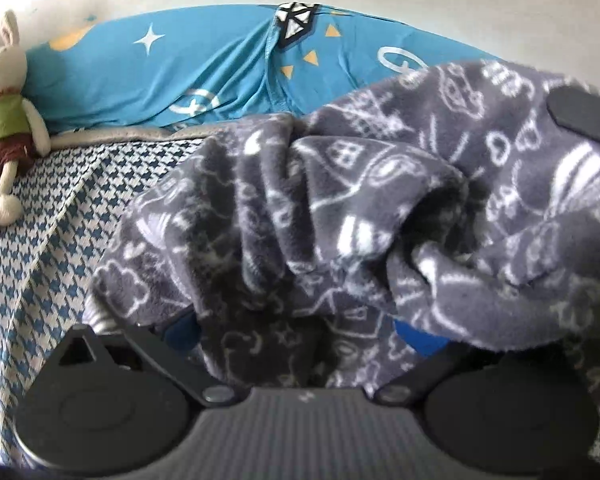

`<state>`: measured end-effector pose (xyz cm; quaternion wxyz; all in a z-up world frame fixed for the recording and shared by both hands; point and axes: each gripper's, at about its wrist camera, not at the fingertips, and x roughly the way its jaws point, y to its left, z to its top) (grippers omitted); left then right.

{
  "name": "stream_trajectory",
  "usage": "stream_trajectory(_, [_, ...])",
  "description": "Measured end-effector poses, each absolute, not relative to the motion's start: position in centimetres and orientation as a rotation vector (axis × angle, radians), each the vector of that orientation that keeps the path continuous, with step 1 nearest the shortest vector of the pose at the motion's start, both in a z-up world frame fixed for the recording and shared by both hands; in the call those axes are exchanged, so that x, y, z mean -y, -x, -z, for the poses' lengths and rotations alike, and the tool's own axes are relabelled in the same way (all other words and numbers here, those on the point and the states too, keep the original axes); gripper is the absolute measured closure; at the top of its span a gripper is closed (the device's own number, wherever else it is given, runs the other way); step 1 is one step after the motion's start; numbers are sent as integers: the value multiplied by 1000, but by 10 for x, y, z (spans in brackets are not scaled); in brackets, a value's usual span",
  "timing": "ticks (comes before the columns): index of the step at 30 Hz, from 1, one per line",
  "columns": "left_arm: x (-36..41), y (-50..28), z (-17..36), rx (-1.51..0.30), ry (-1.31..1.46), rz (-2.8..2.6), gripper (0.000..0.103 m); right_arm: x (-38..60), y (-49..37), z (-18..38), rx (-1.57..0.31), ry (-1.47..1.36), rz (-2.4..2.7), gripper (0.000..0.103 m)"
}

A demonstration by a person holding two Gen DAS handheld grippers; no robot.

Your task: Fold clothes

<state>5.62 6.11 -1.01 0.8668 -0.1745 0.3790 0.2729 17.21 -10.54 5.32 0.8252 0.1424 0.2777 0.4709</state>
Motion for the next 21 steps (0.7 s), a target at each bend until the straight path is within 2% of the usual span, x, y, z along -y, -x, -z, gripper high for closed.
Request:
stream_trajectory(10, [-90,-22,-7,-730,440,-675,0,76,-162,-45,-593,-93,-853,77])
stream_trajectory(21, [-108,-6,-10,-700,464,-730,0,57,-155,-37,-650,-11,-777,76])
